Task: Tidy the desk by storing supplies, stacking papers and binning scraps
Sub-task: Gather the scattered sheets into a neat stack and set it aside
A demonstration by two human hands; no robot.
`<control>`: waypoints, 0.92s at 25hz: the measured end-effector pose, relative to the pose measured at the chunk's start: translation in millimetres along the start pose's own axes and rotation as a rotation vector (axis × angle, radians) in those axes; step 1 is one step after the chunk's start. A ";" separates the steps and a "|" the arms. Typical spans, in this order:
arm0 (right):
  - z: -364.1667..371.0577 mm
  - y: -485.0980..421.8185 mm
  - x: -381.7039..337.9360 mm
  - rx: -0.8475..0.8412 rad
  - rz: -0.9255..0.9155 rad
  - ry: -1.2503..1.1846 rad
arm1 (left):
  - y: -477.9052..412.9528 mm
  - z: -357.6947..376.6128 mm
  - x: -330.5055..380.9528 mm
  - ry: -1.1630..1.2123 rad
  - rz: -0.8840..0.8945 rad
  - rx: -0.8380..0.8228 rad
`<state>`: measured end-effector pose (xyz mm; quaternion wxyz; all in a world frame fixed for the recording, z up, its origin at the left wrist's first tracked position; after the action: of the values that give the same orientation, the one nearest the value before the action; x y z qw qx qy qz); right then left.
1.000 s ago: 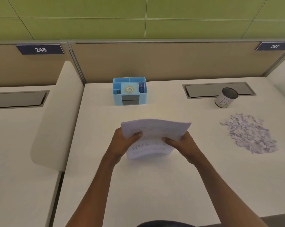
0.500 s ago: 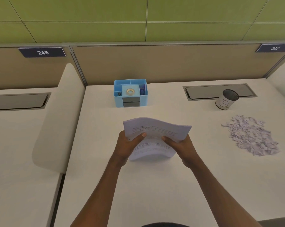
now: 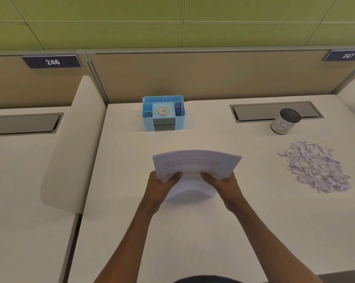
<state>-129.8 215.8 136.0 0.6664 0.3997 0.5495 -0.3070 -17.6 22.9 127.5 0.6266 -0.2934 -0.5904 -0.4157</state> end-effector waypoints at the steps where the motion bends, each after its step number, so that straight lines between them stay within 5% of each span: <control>1: 0.2 -0.2 0.9 -0.004 0.006 0.006 | 0.0 -1.1 -3.5 0.000 -0.005 0.003; 13: 17.4 -20.9 33.6 0.032 0.124 0.155 | -12.9 -29.7 -43.8 -0.051 -0.178 0.162; 18: 52.6 -33.5 68.0 0.220 0.175 0.381 | -10.0 -63.0 -67.2 -0.272 -0.184 0.368; 23: 77.9 -44.0 88.4 0.205 0.260 0.543 | -11.0 -88.1 -80.3 -0.457 -0.247 0.449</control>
<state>-110.8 129.0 47.0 0.4854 0.5989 0.6178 -0.1549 20.1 -44.0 35.6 0.4719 -0.1599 -0.8234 -0.2716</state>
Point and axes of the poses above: each hand's wrist, its own y-axis away from the middle knuckle, its own z-axis out of the palm, x = y × z, the point moved 2 cm from there along -y, towards the middle knuckle, and after that the axes turned 1 degree about z, right-handed, at the moved point
